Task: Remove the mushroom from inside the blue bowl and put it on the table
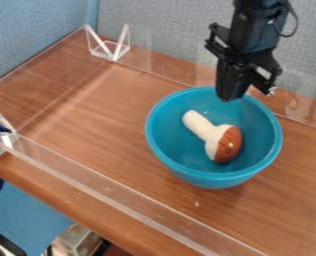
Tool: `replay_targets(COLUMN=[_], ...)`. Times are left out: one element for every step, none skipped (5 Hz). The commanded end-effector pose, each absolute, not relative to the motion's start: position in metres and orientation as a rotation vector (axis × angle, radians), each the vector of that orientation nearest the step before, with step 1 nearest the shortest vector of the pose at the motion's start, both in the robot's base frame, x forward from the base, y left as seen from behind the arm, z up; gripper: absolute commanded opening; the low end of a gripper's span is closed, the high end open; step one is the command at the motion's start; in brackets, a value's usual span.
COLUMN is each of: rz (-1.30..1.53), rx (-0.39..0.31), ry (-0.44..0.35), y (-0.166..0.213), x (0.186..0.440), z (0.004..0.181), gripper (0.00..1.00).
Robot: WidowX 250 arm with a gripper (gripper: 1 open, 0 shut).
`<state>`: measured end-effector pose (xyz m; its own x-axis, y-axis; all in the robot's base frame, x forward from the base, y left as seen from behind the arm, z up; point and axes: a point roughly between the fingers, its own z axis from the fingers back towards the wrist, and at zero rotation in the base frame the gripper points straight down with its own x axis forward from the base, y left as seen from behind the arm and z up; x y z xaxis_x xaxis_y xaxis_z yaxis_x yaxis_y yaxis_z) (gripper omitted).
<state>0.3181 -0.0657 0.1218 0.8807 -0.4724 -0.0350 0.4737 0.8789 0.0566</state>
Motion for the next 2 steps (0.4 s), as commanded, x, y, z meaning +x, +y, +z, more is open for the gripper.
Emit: replay_targets(rz=[-0.480,-0.468], rx=[0.054,0.043], ry=[-0.082,-0.070], y=[-0.0655,-0.0586], x=[0.3181,0.3171], z=[0.1481,0.1415], gripper=[0.00,0.00])
